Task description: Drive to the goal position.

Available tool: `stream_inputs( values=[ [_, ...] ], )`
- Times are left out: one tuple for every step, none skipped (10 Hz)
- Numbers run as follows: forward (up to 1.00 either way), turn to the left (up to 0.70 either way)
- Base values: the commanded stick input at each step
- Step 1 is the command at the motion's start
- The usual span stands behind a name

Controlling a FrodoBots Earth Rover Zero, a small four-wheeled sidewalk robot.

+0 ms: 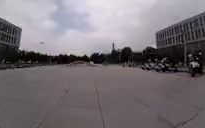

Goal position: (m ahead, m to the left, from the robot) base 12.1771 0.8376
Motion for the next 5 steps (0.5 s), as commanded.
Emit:
stream_inputs(
  values=[
    [0.70, -0.08],
    [0.70, 0.00],
    [0.70, 0.00],
    [0.70, 0.00],
    [0.70, 0.00]
  ],
)
